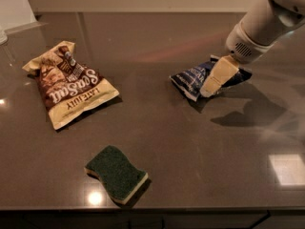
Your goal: Pick blue chip bag
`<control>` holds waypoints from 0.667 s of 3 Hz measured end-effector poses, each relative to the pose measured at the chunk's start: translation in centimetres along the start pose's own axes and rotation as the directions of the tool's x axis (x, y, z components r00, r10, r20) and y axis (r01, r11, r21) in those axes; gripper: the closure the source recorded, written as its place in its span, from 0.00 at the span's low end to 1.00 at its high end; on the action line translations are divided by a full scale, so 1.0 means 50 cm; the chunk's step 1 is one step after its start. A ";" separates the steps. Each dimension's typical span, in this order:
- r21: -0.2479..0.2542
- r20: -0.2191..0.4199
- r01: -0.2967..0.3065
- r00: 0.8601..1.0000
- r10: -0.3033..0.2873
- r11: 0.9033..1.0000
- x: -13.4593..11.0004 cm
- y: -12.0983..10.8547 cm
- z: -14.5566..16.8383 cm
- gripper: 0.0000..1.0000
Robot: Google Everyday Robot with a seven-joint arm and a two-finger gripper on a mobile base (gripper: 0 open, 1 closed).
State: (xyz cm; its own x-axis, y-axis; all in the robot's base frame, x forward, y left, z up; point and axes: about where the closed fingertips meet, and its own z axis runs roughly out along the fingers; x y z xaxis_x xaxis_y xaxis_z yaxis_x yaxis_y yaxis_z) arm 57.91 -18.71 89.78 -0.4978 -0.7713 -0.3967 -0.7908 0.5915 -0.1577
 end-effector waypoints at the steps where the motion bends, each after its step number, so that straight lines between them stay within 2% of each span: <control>1: -0.013 -0.007 -0.028 1.000 0.028 1.000 0.000 -0.014 0.030 0.00; 2: -0.046 -0.021 -0.063 0.998 0.062 0.997 -0.001 -0.028 0.062 0.00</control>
Offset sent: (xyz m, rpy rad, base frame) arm 0.0365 -0.0028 -0.0389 0.0576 0.1151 -0.0704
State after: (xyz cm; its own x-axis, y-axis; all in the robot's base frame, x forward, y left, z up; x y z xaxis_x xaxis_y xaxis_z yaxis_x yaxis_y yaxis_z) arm 60.13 -18.77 87.20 -0.5532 -0.7378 -0.3868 -0.7735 0.6273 -0.0905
